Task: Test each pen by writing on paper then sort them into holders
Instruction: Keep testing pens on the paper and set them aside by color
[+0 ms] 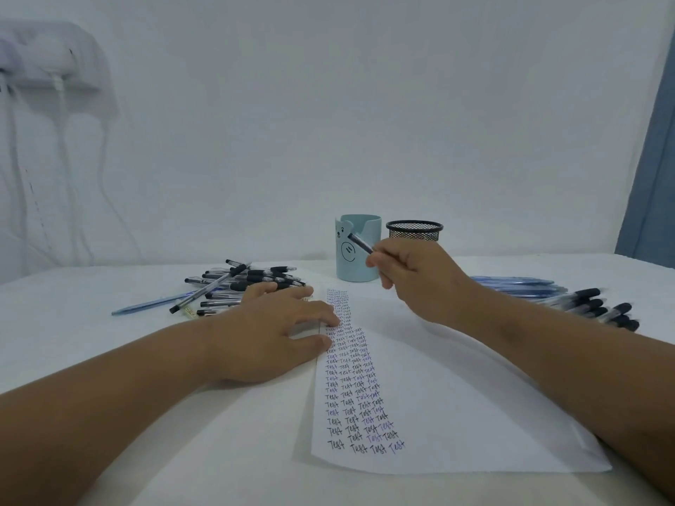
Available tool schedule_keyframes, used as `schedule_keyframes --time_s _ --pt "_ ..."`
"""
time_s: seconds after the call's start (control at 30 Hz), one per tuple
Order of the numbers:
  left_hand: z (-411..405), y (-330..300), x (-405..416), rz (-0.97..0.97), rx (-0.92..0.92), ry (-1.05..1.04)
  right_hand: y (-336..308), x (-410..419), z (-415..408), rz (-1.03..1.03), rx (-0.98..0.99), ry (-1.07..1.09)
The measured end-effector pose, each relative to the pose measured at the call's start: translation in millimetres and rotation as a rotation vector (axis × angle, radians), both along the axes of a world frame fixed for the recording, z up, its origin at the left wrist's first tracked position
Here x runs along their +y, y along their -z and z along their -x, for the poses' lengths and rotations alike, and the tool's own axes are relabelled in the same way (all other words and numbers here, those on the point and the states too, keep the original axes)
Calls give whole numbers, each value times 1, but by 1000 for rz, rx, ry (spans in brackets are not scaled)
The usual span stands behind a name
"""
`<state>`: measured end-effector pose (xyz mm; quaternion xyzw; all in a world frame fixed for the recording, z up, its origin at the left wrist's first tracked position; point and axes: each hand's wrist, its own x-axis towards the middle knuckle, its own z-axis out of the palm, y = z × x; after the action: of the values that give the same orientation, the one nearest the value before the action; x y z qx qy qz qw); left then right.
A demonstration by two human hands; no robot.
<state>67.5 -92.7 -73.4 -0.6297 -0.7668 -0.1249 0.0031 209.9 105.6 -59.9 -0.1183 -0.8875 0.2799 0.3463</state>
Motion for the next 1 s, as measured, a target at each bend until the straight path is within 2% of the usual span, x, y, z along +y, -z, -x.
schedule_keyframes --time_s 0.1,0.2,0.33,0.5,0.67,0.83,1.0 --pt "-1 2 2 -45 1 -7 -3 1 -1 -108 -71 49" --pt "-2 5 4 -176 -21 -5 -21 6 -12 -110 -202 47" --pt "-8 4 7 -301 -104 1 -46 23 -51 -277 -385 90" --pt "-30 2 10 -322 -110 70 -53 51 -122 -259 -504 234" --pt "-33 3 8 -240 -107 108 -44 77 -167 -219 -633 381" --pt "-31 3 6 -217 -125 115 -33 85 -182 -330 -602 415" --pt "-33 -1 1 -242 -222 93 -47 65 -173 -321 -593 354"
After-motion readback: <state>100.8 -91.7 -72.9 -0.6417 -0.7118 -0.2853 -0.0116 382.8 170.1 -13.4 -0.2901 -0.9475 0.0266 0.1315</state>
